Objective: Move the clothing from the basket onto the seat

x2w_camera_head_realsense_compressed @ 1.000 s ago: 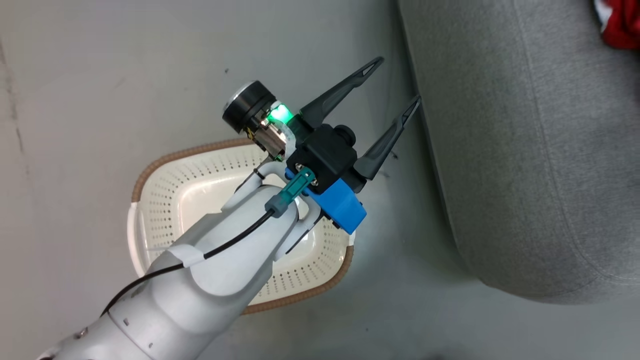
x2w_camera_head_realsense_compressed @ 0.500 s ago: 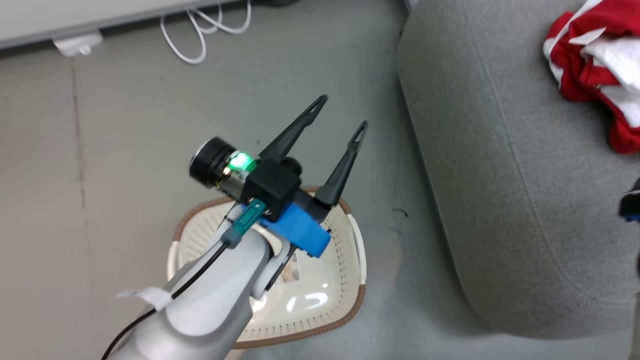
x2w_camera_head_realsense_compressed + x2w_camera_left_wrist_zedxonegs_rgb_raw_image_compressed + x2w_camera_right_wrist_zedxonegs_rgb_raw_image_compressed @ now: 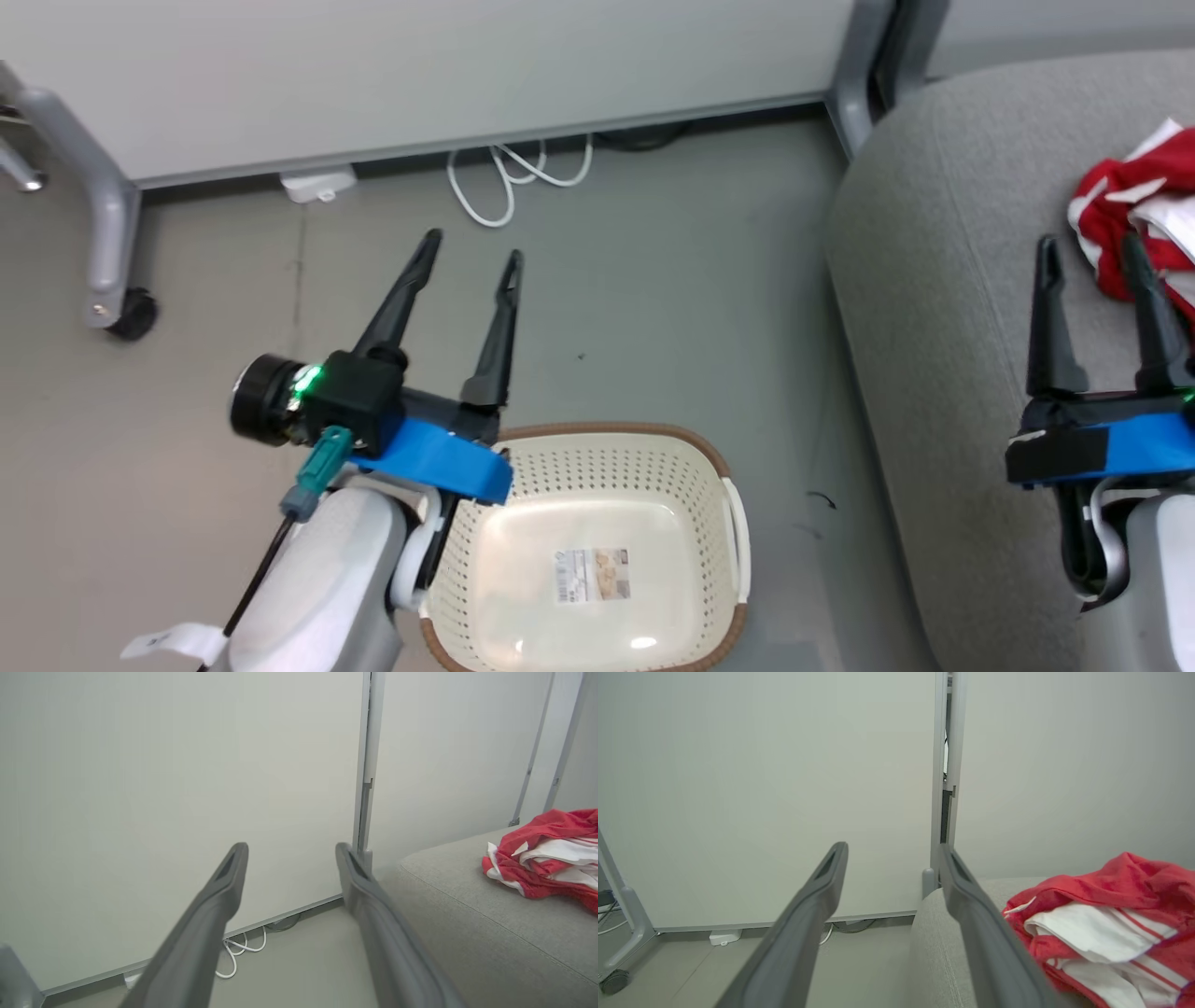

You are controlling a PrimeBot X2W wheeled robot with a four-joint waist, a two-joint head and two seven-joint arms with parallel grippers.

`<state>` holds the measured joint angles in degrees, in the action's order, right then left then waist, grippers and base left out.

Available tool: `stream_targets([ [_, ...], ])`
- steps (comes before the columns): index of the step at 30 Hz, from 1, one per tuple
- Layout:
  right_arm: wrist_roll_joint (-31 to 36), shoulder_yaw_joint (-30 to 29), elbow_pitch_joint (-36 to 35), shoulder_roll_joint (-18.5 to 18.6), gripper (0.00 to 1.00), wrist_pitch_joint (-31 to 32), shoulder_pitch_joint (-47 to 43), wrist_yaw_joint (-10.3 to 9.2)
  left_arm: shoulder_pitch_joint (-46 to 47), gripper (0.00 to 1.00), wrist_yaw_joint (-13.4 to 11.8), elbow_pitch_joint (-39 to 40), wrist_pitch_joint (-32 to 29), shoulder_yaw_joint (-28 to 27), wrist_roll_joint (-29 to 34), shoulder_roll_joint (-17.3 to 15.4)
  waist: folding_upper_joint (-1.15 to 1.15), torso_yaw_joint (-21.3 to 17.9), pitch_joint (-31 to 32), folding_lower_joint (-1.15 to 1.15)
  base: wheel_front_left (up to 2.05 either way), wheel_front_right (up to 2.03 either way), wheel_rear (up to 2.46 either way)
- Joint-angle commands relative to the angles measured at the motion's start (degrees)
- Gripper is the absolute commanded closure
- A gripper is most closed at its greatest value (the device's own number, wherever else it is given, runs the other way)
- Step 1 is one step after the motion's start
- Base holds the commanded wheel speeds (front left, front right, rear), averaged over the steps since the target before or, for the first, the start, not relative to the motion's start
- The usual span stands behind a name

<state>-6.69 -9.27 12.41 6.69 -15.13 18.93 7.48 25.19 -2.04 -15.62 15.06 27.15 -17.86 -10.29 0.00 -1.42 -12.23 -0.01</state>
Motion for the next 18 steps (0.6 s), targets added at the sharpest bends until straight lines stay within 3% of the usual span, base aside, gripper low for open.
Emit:
stream_targets([
  [1, -0.30, 0.30, -0.30, -0.11, 0.00, -0.01, -1.21, 0.03, -1.05, 0.00, -0.18, 0.28, 0.15, -1.18, 0.58, -0.06, 0.00, 1.77, 1.86, 0.01, 0.00, 0.00, 0.00],
  [18, -0.03, 4.72, -1.01, -2.84, 0.00, -0.01, -9.40, 0.03, -13.26, 0.00, 0.63, 1.41, 0.15, -13.18, 3.60, 1.32, 0.00, 4.78, 8.49, 0.01, 0.00, 0.00, 0.00],
])
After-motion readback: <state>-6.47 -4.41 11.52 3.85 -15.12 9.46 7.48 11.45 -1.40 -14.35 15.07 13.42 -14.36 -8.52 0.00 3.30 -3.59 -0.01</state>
